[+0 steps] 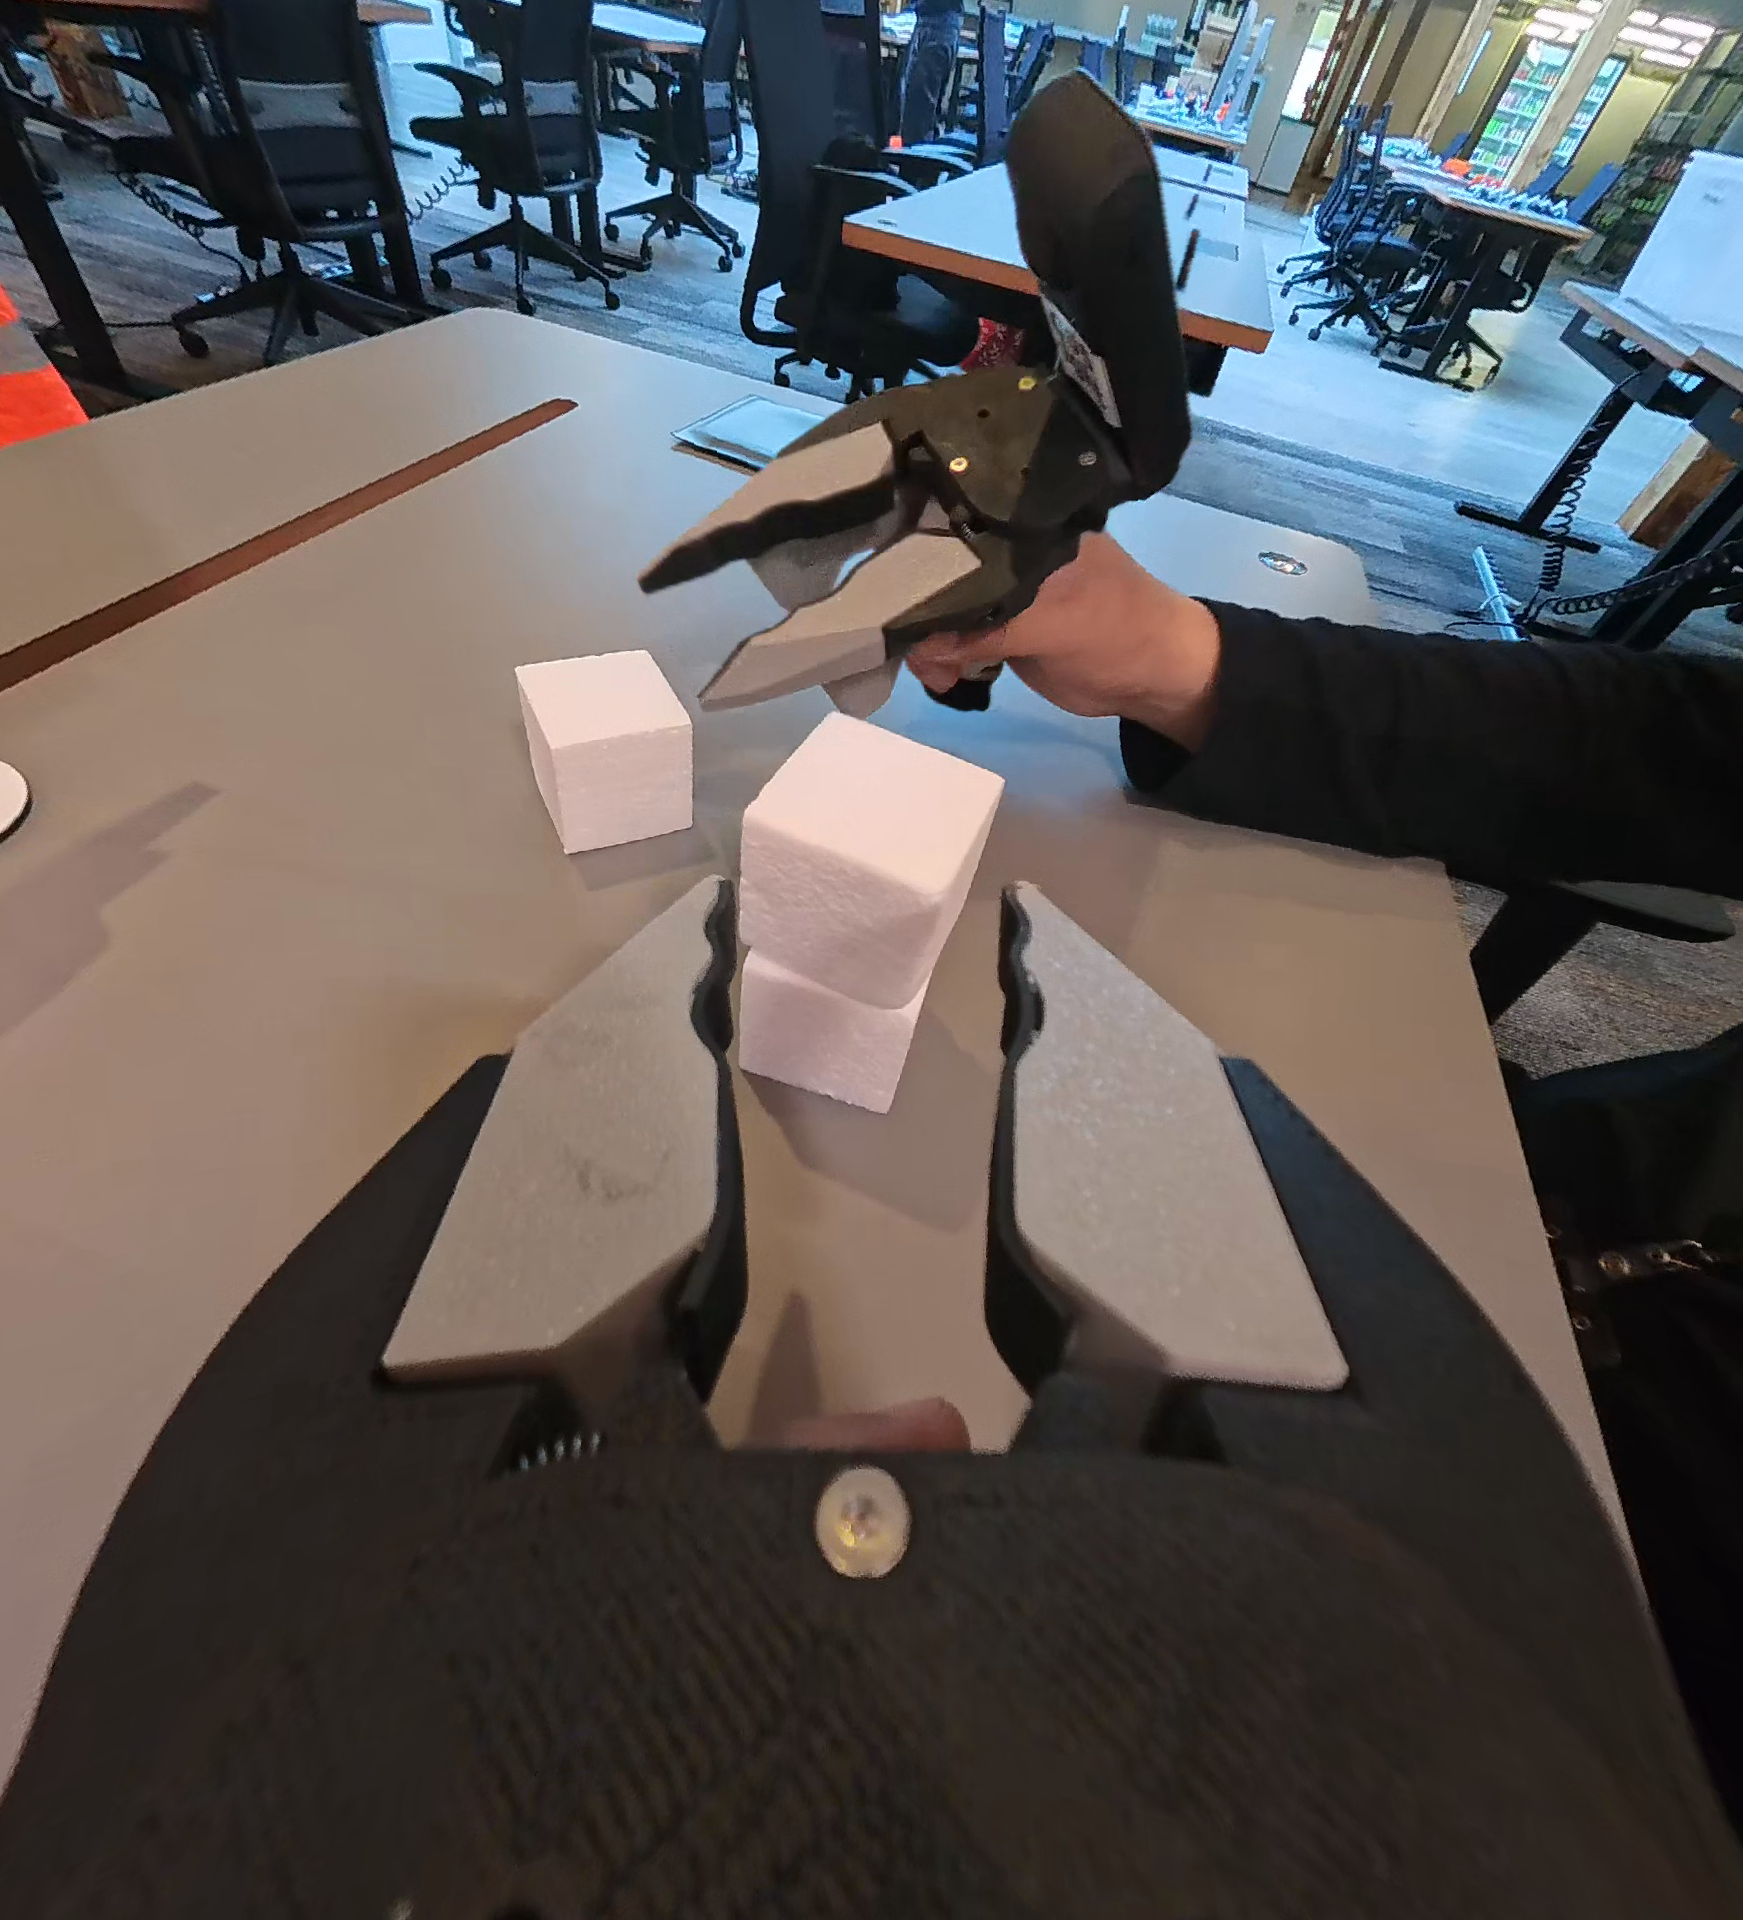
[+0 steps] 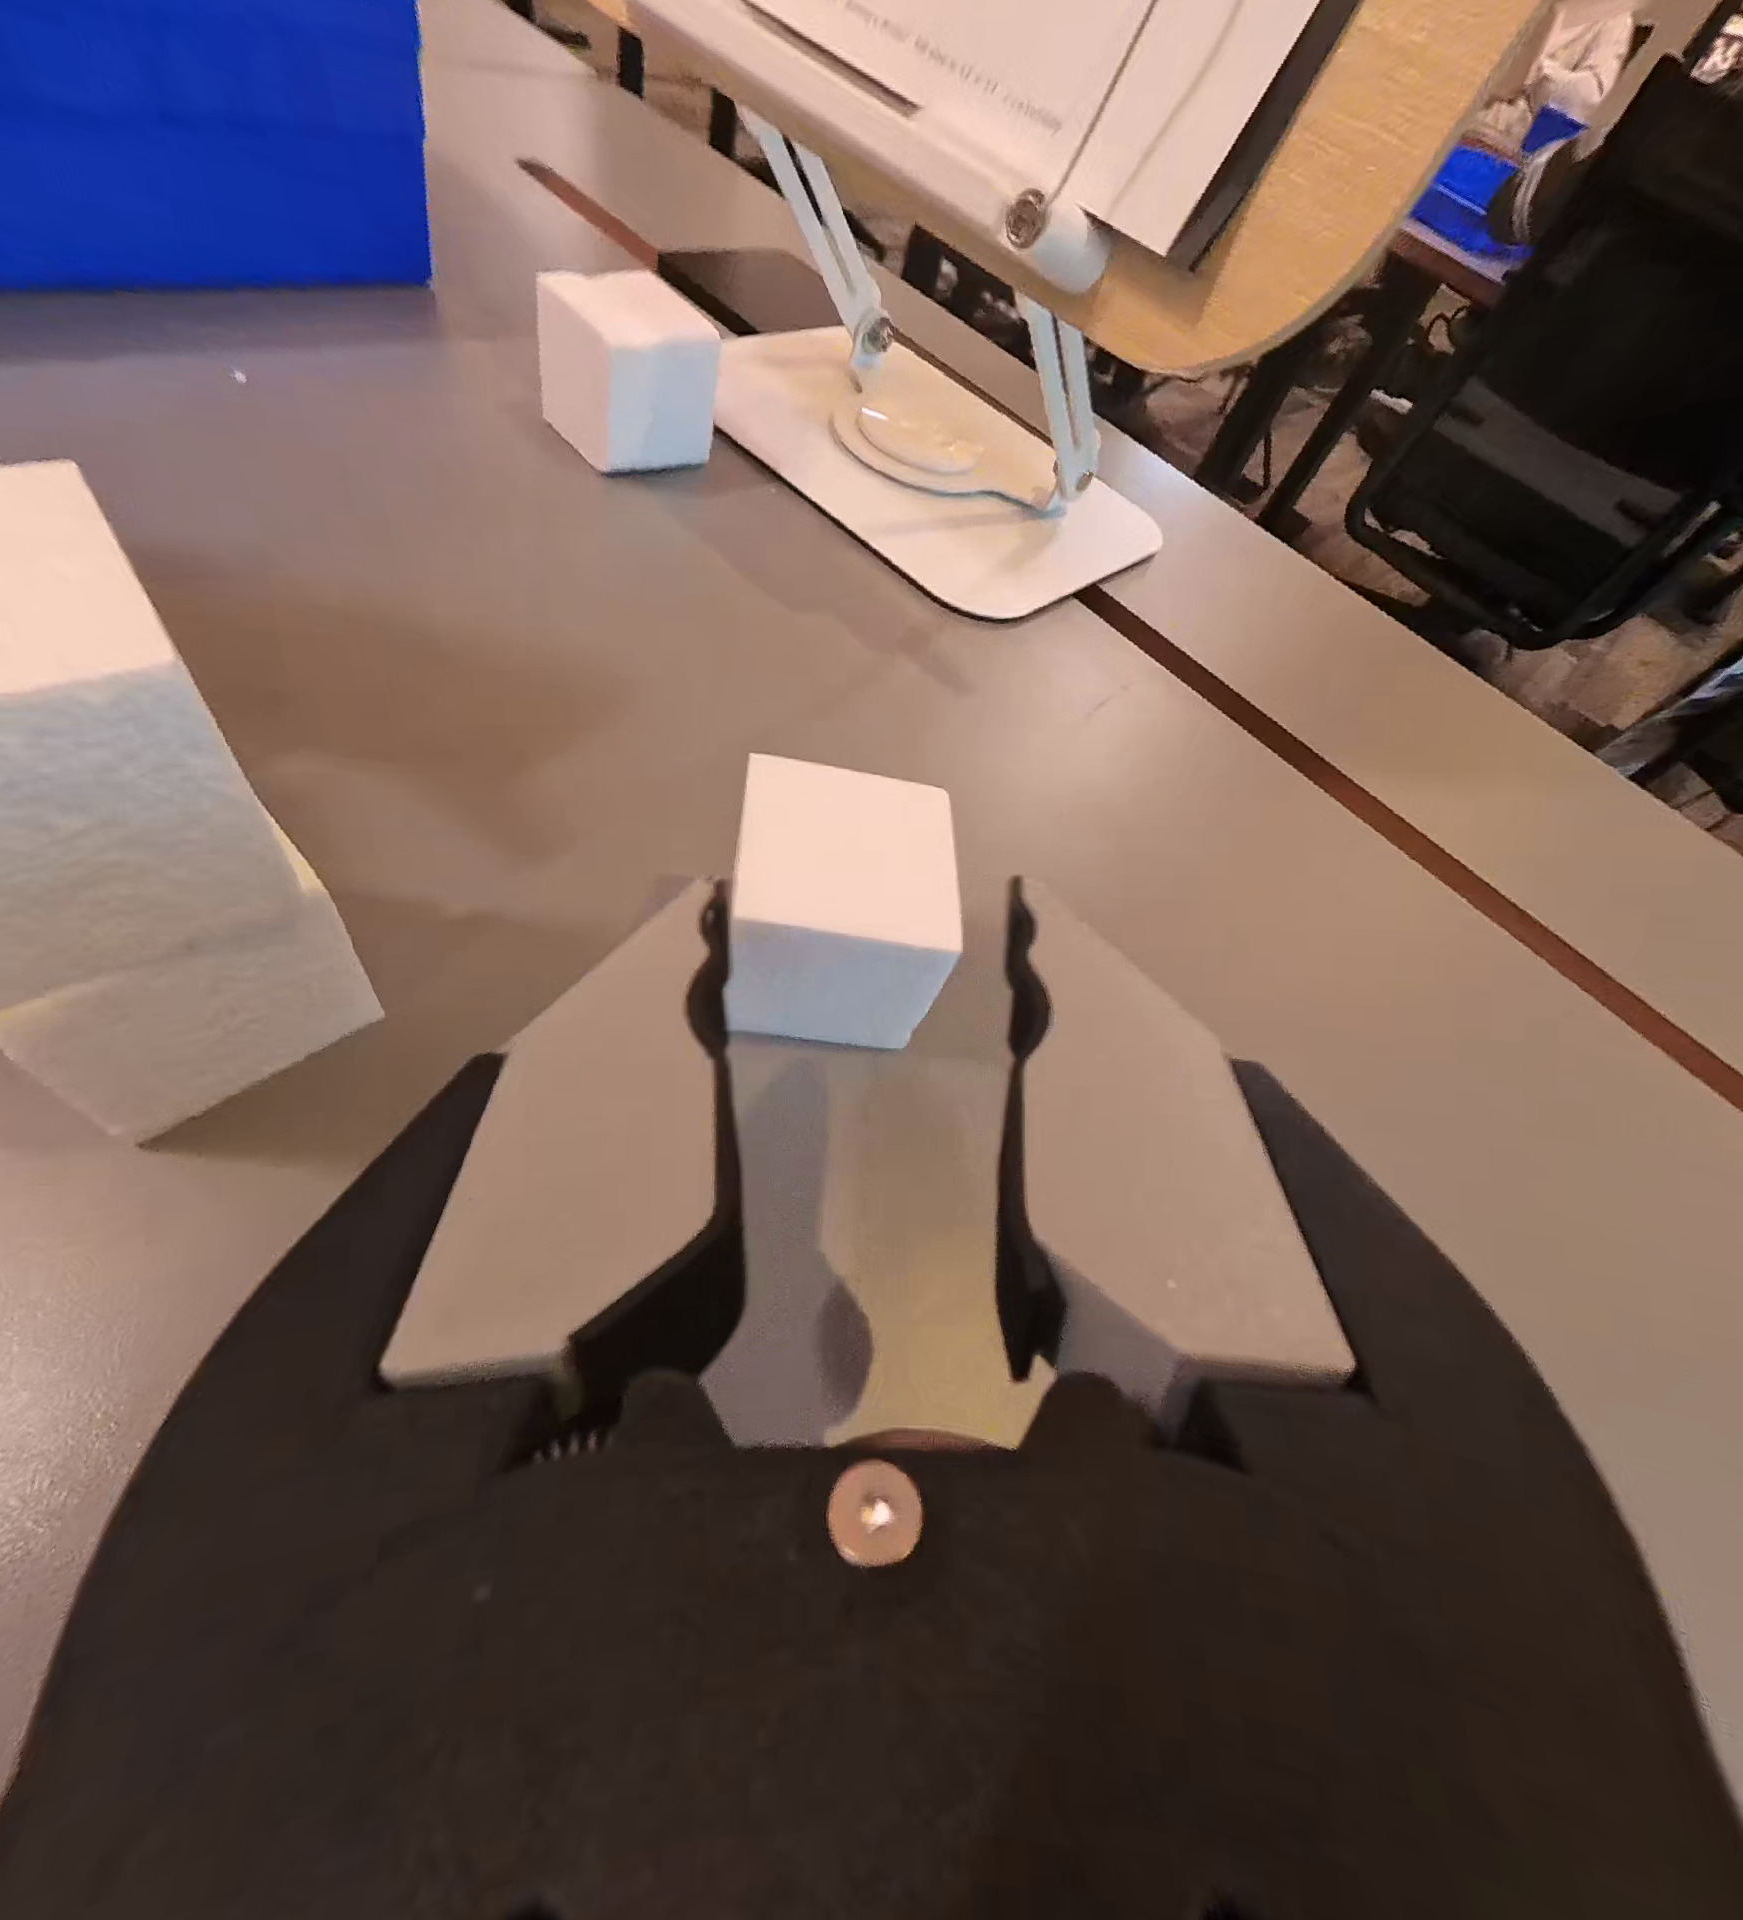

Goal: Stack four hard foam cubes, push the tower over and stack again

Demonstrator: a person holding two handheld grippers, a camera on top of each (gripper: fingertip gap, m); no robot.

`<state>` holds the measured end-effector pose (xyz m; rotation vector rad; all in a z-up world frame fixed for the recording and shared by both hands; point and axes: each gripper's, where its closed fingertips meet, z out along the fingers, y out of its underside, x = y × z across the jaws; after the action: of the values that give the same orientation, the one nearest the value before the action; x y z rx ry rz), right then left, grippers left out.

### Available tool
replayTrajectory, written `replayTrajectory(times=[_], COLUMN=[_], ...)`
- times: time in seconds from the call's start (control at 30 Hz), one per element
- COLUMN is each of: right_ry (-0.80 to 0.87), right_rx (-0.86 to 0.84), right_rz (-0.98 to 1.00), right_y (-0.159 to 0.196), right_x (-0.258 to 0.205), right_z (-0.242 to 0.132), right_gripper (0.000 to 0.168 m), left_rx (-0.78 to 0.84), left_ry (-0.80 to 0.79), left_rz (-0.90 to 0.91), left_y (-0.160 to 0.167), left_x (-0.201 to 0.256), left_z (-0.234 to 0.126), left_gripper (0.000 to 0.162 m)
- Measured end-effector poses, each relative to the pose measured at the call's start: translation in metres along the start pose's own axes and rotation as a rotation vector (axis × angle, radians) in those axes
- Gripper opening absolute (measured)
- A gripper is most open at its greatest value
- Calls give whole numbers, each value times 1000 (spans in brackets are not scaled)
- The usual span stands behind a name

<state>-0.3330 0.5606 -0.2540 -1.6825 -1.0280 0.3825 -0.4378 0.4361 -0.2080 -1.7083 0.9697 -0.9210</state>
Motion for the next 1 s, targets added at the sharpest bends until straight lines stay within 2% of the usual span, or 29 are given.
replayTrajectory(times=[0.07, 0.3, 0.4, 0.43, 0.53, 0.7, 0.83, 1.0], right_ry=[-16, -68, -86, -86, -61, -129, -228, -458], right_rx=[5, -65, -115, -132, -114, 21, 120, 251], right_rz=[39, 94, 82, 70, 49, 126, 102, 79], right_y=[3, 14, 19, 22, 19, -8, -36, -75], right_x=[0, 1, -4, -5, -4, -5, -14, -44], right_z=[4, 27, 33, 34, 31, 10, -18, -55], right_gripper=[64, 71, 68, 56, 54, 54, 54, 54], left_rx=[-2, -8, -17, -20, -27, -6, 14, 18], left_ry=[2, 6, 6, 6, 0, -18, -34, -65], left_rz=[0, 3, 3, 3, 3, 5, -15, -47], left_y=[0, 1, 3, 3, 5, 1, -2, 1], left_x=[0, 2, 1, 1, 0, -3, -8, -18], left_z=[0, 3, 4, 5, 5, 1, -3, -5], left_gripper=[49, 49, 49, 49, 49, 48, 47, 46])
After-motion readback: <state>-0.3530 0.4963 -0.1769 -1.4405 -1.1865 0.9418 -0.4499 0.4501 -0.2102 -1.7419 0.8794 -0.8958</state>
